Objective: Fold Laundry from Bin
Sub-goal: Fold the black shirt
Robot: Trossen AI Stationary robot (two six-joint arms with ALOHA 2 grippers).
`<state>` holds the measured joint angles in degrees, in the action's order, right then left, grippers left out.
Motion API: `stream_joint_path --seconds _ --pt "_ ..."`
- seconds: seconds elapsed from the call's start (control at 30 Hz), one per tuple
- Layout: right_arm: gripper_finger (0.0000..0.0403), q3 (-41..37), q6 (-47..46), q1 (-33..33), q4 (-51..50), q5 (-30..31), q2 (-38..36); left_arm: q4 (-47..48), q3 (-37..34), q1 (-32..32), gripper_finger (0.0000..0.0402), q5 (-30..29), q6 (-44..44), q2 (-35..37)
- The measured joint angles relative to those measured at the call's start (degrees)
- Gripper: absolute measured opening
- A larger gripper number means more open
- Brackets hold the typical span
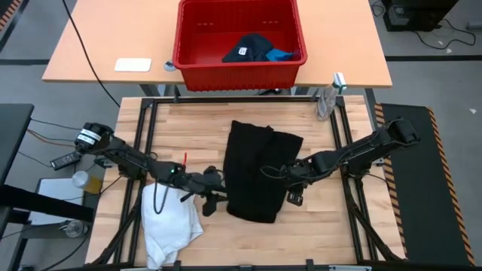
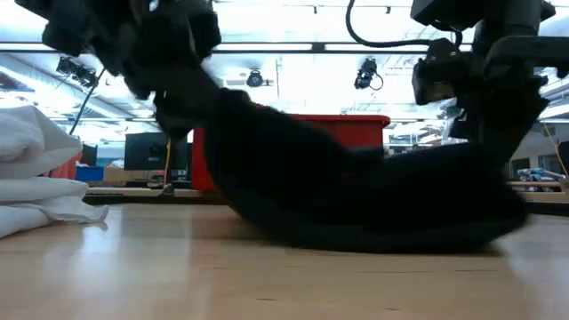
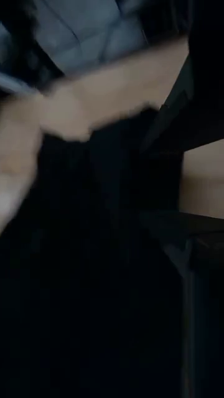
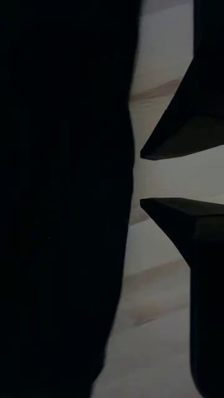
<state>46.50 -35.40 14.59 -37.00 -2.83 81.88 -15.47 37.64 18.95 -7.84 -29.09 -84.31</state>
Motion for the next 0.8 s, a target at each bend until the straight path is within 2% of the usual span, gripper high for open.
stream_joint_path --seconds 0.1,0.23,0.37,0.47,0.6,0.67,0.8 --pt "0.0118 0.0 -1.33 0.76 -0.43 -0.22 -1.49 -2.13 0.01 1.11 0.0155 1.08 1.22 1.16" --pt "0.0118 0.0 -3.66 4.31 3.6 1.23 -3.17 2.16 0.01 2.32 0.0155 1.48 5.71 3.98" --pt "0.0119 0.0 -4.87 9.92 14.01 6.09 -1.52 8.47 0.06 4.24 0.0155 1.49 15.81 4.96" --pt "0.0123 0.0 -5.18 13.16 22.87 7.06 2.28 17.52 2.45 5.51 0.0162 1.46 23.04 4.73" --pt "0.0143 1.9 -12.5 14.91 26.07 5.06 7.42 27.34 6.21 5.49 0.0191 -0.49 31.93 4.5" --pt "0.0157 3.83 -15.28 15.41 25.83 4.32 9.96 27.76 6.1 5.49 0.0211 -0.56 37.93 4.42" --pt "0.0186 9.44 -13.92 15.45 21.81 1.83 13.35 27.07 5.08 5.76 0.0257 -0.18 48.44 4.42"
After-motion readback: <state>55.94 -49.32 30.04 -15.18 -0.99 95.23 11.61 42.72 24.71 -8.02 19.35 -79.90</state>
